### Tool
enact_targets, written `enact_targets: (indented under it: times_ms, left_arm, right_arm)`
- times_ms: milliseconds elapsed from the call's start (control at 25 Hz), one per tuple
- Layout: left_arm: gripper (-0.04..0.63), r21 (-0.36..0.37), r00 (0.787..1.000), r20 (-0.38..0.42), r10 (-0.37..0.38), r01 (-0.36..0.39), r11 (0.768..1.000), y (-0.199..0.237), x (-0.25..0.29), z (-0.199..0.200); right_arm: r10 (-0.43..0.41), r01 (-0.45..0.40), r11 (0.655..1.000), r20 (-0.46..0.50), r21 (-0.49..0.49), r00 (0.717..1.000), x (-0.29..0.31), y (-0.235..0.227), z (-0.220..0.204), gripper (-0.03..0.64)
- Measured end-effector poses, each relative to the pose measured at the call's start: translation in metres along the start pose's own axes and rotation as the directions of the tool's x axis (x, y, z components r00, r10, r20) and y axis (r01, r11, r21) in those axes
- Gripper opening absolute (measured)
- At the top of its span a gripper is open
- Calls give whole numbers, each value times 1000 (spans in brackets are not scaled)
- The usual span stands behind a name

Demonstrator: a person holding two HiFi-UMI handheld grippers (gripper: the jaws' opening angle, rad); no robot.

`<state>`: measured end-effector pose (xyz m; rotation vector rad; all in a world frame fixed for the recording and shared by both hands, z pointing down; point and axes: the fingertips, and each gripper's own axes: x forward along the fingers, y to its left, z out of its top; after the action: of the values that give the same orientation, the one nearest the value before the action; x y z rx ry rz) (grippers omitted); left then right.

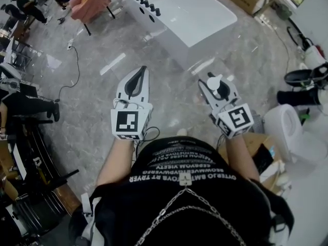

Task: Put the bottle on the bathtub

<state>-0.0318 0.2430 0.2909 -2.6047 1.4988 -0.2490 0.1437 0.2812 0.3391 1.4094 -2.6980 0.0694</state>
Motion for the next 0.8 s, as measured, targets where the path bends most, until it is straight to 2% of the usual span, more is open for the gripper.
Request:
enact_targets:
  times_ms: [200,400,680,800]
  left_arm:
    - [2,-8,1000,11,-19,19,1000,-5,0,3]
    - [2,-8,1000,2,-7,7,1000,-2,2,-1]
    - [2,-25,1000,-2,15,-15,1000,15,17,-12]
    - [2,-9,1000,-10,8,-8,1000,22,27,-15]
  right_arm:
    - [11,-11,1000,7,-1,1000,1,-2,-2,146]
    - [9,-9,1000,0,9,1000,10,-3,-5,146]
    - [14,-14,1000,2,1,1000,28,-9,-6,146]
    - [5,-5,1000,9,1,1000,38,-14,0,146]
